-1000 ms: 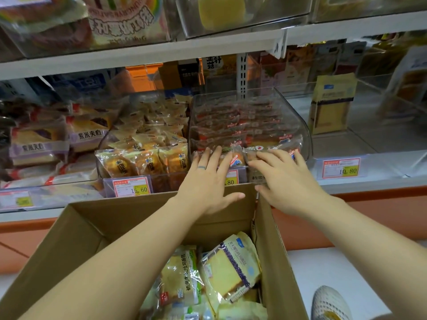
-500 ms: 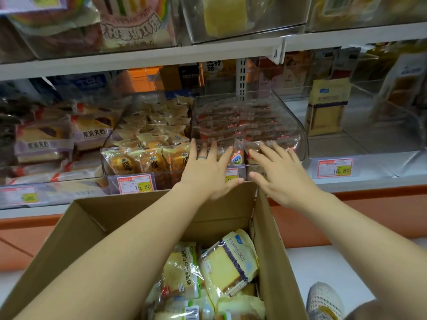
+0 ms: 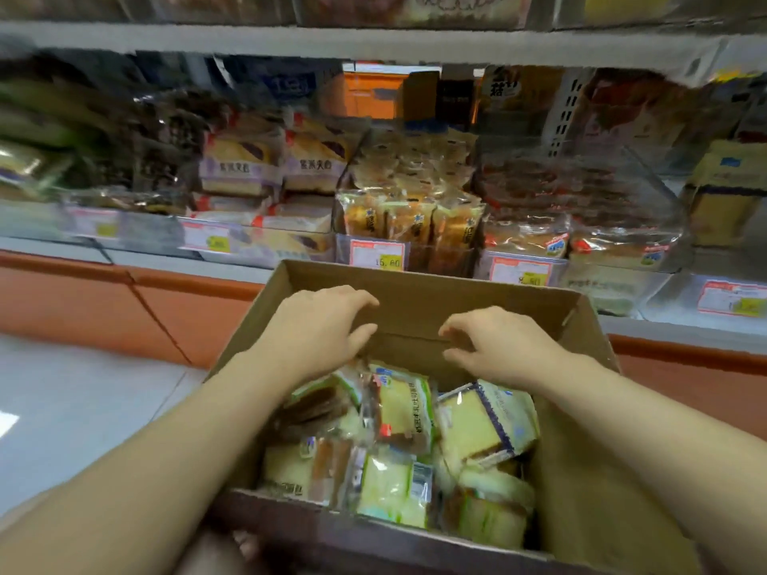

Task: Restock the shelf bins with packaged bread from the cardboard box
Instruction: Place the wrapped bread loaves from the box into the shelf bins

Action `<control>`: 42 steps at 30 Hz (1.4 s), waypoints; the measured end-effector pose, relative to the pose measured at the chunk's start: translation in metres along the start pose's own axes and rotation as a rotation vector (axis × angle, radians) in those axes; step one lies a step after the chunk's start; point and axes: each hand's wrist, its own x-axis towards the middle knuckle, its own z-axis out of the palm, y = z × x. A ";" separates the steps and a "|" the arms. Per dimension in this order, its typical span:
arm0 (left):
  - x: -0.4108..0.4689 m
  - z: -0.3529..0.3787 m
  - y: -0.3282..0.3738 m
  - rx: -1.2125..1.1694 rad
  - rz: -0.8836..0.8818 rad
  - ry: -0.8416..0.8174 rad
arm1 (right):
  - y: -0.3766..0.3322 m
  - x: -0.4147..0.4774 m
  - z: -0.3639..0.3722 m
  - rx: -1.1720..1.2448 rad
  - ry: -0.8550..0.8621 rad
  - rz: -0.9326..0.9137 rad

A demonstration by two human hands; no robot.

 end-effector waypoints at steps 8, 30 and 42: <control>-0.003 0.005 -0.052 -0.166 -0.099 -0.093 | -0.024 0.057 0.086 0.114 -0.373 0.145; 0.014 0.019 -0.054 -0.232 -0.085 -0.204 | -0.009 0.067 0.134 1.250 -0.251 0.778; 0.009 -0.007 -0.056 -0.684 -0.177 0.055 | -0.047 0.038 0.031 1.479 0.313 0.346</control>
